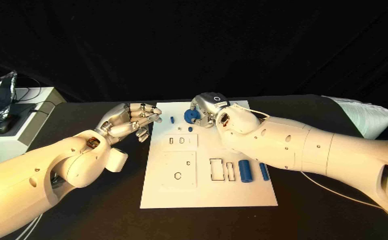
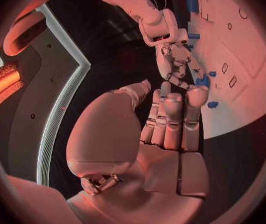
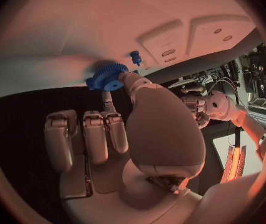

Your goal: Assemble the parts on the task board

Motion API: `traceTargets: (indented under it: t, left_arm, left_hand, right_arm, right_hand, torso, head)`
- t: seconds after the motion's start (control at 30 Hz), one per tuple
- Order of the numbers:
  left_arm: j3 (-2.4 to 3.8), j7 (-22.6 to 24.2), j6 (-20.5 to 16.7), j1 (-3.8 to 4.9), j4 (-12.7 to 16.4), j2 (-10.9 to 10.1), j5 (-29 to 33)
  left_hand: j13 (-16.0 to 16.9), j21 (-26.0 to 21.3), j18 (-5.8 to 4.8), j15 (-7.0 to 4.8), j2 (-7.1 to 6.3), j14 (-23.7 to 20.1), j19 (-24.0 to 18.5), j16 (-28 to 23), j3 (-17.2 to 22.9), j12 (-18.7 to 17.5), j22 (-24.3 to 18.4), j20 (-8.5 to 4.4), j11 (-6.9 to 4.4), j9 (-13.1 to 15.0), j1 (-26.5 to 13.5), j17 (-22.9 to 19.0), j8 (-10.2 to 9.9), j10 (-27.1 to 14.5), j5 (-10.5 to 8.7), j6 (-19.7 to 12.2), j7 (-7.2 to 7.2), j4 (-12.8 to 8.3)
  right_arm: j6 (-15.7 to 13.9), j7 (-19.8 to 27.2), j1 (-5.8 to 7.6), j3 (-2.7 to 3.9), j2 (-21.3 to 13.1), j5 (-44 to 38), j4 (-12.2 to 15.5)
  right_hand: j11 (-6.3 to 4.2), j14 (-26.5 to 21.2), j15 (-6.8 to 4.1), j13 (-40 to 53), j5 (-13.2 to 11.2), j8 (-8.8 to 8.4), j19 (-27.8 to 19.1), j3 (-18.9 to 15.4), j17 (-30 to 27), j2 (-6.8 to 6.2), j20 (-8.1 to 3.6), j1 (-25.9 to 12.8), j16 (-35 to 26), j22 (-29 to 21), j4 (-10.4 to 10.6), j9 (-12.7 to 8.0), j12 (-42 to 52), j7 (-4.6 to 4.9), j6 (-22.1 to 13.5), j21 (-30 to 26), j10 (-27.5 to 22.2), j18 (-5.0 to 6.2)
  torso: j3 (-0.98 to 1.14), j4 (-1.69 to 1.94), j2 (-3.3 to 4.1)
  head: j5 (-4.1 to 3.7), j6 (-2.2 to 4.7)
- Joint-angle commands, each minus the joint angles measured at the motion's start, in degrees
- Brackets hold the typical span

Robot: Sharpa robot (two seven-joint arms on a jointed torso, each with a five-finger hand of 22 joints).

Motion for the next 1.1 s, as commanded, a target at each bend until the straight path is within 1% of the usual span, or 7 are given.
traceTargets:
  t: [0.03, 0.17, 0.3, 0.47, 0.77, 0.9, 1.1]
  left_arm:
    - [0.05, 0.38, 1.27, 0.01, 0.06, 0.14, 0.72]
    - [0.05, 0.35, 1.29, 0.01, -0.12, 0.18, 0.70]
    - [0.05, 0.30, 1.20, 0.01, -0.35, 0.17, 0.63]
    - [0.05, 0.28, 1.19, 0.01, -0.58, 0.23, 0.61]
    - [0.05, 0.24, 1.18, 0.01, -0.65, 0.27, 0.54]
    - [0.05, 0.23, 1.19, 0.01, -0.62, 0.29, 0.51]
    - [0.05, 0.20, 1.23, 0.01, -0.55, 0.34, 0.45]
  left_hand:
    - [-0.05, 0.30, -0.76, -0.04, 0.21, -0.11, -0.26, -0.28, 0.28, -0.24, 0.05, 0.10, 0.07, -0.06, 0.17, -0.05, -0.23, 0.01, -0.02, -0.05, 0.18, 0.08]
    - [-0.05, 0.30, -0.76, -0.04, 0.21, -0.11, -0.26, -0.28, 0.28, -0.24, 0.05, 0.10, 0.07, -0.06, 0.17, -0.05, -0.23, 0.01, -0.02, -0.05, 0.18, 0.08]
    - [-0.05, 0.30, -0.76, -0.04, 0.21, -0.11, -0.26, -0.28, 0.28, -0.24, 0.05, 0.10, 0.07, -0.06, 0.17, -0.05, -0.23, 0.01, -0.02, -0.05, 0.18, 0.08]
    - [-0.05, 0.30, -0.76, -0.04, 0.21, -0.11, -0.26, -0.28, 0.28, -0.24, 0.05, 0.10, 0.07, -0.06, 0.17, -0.05, -0.23, 0.01, -0.02, -0.05, 0.18, 0.08]
    - [-0.05, 0.30, -0.76, -0.04, 0.21, -0.11, -0.26, -0.28, 0.28, -0.24, 0.05, 0.10, 0.07, -0.06, 0.17, -0.05, -0.23, 0.01, -0.02, -0.05, 0.18, 0.08]
    - [-0.05, 0.30, -0.76, -0.04, 0.21, -0.11, -0.26, -0.28, 0.28, -0.24, 0.05, 0.10, 0.07, -0.06, 0.17, -0.05, -0.23, 0.01, -0.02, -0.05, 0.18, 0.08]
    - [-0.05, 0.30, -0.76, -0.04, 0.21, -0.11, -0.26, -0.28, 0.28, -0.24, 0.05, 0.10, 0.07, -0.06, 0.17, -0.05, -0.23, 0.01, -0.02, -0.05, 0.18, 0.08]
  right_arm:
    - [-1.52, -0.37, -0.06, -0.01, 0.15, -1.37, -0.05]
    - [-2.55, -0.29, -0.06, 0.00, 0.04, -1.64, 0.21]
    - [-3.27, -0.15, -0.06, 0.02, -0.20, -1.88, 0.69]
    - [-3.50, -0.29, -0.06, 0.03, -0.17, -2.22, 0.81]
    - [-2.60, -0.28, -0.02, 0.03, 0.56, -2.36, -0.28]
    - [-1.93, -0.22, -0.01, 0.03, 1.01, -2.31, -0.97]
    - [-1.13, -0.32, -0.01, 0.02, 1.82, -2.27, -2.13]
  right_hand:
    - [-0.35, 6.16, -0.19, 14.78, -0.35, -0.01, 5.49, 0.41, 15.08, -0.53, -0.18, -0.05, 0.24, 14.48, -0.08, 0.10, 0.31, 0.01, 0.31, 0.22, 5.76, -1.08]
    - [-0.36, 6.16, -0.20, 14.79, -0.40, -0.06, 5.59, 0.65, 15.08, -0.56, -0.19, 0.13, 0.24, 14.62, -0.26, 0.07, 0.31, -0.01, 0.31, 0.35, 5.77, -1.13]
    - [-0.37, 6.16, -0.20, 14.80, -0.40, -0.06, 5.60, 0.68, 15.08, -0.56, -0.19, 0.15, 0.24, 14.64, -0.28, 0.07, 0.32, -0.01, 0.32, 0.37, 5.78, -1.14]
    - [-0.37, 6.16, -0.20, 14.86, -0.40, -0.06, 5.65, 0.73, 15.08, -0.56, -0.19, 0.17, 0.24, 14.70, -0.31, 0.07, 0.36, -0.02, 0.35, 0.43, 5.83, -1.15]
    - [-0.37, 6.16, -0.21, 14.83, -0.43, -0.06, 5.70, 0.82, 15.08, -0.59, -0.20, 0.21, 0.24, 14.77, -0.37, 0.06, 0.34, -0.02, 0.38, 0.49, 5.81, -1.18]
    - [-0.37, 6.16, -0.21, 14.83, -0.43, -0.06, 5.70, 0.82, 15.08, -0.59, -0.20, 0.21, 0.24, 14.77, -0.37, 0.06, 0.34, -0.02, 0.38, 0.49, 5.81, -1.18]
    - [-0.37, 6.16, -0.22, 14.84, -0.45, -0.08, 5.68, 0.84, 15.08, -0.62, -0.20, 0.20, 0.24, 14.74, -0.38, 0.06, 0.35, -0.02, 0.38, 0.47, 5.81, -1.17]
  torso:
    - [-0.01, 0.07, 0.03]
    - [-0.02, 0.12, 0.01]
    - [0.00, -0.01, 0.04]
    - [-0.01, -0.01, -0.02]
    - [-0.01, 0.06, 0.01]
    - [-0.06, 0.04, 0.01]
    - [-0.03, 0.11, 0.00]
  head:
    - [-0.21, -0.07]
    - [-0.17, -0.13]
    - [-0.03, -0.25]
    - [-0.01, -0.26]
    - [-0.09, -0.25]
    - [-0.05, -0.29]
    - [-0.03, -0.43]
